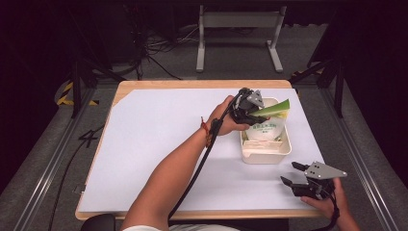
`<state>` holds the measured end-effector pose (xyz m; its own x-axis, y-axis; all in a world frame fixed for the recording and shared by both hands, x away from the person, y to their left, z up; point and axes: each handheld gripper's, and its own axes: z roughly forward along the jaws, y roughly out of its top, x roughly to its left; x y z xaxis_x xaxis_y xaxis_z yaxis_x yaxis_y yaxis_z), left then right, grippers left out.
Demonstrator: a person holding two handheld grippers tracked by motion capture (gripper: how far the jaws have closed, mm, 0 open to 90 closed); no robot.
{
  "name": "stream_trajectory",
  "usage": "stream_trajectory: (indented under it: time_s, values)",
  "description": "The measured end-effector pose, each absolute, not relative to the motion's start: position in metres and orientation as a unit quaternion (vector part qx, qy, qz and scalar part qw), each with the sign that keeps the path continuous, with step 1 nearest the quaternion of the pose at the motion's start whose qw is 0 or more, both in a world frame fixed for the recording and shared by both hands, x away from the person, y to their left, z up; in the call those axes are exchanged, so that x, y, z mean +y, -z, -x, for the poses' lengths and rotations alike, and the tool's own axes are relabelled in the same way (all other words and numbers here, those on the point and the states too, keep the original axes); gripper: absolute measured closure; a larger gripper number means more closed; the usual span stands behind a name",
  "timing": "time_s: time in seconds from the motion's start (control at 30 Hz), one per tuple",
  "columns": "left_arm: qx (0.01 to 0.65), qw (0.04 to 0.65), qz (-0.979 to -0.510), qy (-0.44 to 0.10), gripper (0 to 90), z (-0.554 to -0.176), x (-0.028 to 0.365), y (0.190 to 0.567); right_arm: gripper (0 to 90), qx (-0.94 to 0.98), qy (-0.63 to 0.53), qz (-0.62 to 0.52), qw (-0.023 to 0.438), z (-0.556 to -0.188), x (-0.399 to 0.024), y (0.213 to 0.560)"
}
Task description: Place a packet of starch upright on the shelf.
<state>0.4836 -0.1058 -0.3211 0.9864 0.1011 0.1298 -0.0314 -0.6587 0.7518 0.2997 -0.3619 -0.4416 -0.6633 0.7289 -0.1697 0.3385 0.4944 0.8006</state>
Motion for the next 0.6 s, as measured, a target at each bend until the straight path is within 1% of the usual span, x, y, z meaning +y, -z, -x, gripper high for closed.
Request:
stream_trajectory:
  time_s: [0.07, 0.13, 0.2, 0.3, 0.37, 0.43, 0.5, 0.53, 0.6]
  values:
    - [0.021, 0.403, -0.911, -0.088, 79.9, -0.482, -0.106, 0.319, 31.9, 0.827, -0.385, -0.322, 0.253, -0.300, -0.362, 0.442]
    - [0.022, 0.401, -0.911, -0.094, 75.3, -0.481, -0.105, 0.317, 31.9, 0.826, -0.385, -0.324, 0.254, -0.300, -0.362, 0.442]
    - [0.027, 0.402, -0.911, -0.094, 74.0, -0.481, -0.103, 0.316, 31.9, 0.826, -0.385, -0.325, 0.254, -0.300, -0.363, 0.442]
    - [0.031, 0.399, -0.911, -0.102, 68.3, -0.481, -0.101, 0.315, 31.9, 0.827, -0.385, -0.322, 0.254, -0.300, -0.362, 0.442]
    - [0.036, 0.396, -0.911, -0.110, 61.7, -0.480, -0.100, 0.314, 31.9, 0.827, -0.384, -0.322, 0.254, -0.300, -0.362, 0.442]
    - [0.034, 0.400, -0.909, -0.110, 57.0, -0.478, -0.099, 0.312, 31.9, 0.827, -0.384, -0.323, 0.254, -0.300, -0.362, 0.442]
    - [0.041, 0.398, -0.908, -0.124, 52.1, -0.476, -0.095, 0.311, 31.9, 0.827, -0.384, -0.323, 0.255, -0.300, -0.362, 0.442]
    - [0.042, 0.397, -0.908, -0.127, 47.1, -0.476, -0.094, 0.310, 31.9, 0.827, -0.384, -0.323, 0.255, -0.299, -0.362, 0.441]
    - [0.048, 0.401, -0.905, -0.133, 44.5, -0.476, -0.090, 0.309, 31.9, 0.826, -0.384, -0.324, 0.256, -0.299, -0.362, 0.441]
